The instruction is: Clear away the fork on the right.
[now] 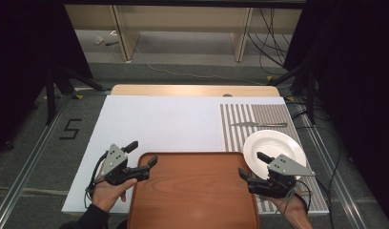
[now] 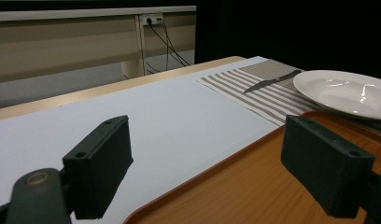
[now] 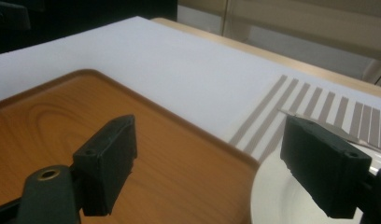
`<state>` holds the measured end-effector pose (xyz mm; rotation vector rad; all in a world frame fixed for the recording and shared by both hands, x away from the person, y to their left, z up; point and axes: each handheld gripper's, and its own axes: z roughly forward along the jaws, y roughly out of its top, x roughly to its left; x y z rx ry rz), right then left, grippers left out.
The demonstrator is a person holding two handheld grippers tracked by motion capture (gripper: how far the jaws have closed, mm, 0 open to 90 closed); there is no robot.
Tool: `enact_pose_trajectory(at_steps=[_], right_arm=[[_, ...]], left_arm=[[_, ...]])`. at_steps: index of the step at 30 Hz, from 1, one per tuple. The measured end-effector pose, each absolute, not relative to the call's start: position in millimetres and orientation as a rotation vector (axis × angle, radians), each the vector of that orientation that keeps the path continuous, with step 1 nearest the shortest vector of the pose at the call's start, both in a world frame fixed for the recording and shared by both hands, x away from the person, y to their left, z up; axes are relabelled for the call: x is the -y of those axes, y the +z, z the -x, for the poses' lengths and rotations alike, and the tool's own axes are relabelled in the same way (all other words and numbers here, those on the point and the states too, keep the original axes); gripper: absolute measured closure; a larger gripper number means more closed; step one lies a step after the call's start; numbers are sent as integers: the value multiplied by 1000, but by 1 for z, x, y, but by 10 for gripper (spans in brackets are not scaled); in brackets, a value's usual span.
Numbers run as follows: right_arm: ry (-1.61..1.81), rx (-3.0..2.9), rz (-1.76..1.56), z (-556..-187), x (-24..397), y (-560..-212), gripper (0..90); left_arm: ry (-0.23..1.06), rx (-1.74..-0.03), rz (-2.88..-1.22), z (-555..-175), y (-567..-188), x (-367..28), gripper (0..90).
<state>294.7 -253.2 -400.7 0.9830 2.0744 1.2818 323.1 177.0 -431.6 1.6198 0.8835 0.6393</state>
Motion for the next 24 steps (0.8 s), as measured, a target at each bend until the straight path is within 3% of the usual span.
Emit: enact_pose_trajectory(at_steps=[24], right_arm=[[940, -2270, -1105, -295, 299, -414, 199]], left_arm=[[652, -888, -1616, -322, -432, -180, 160]])
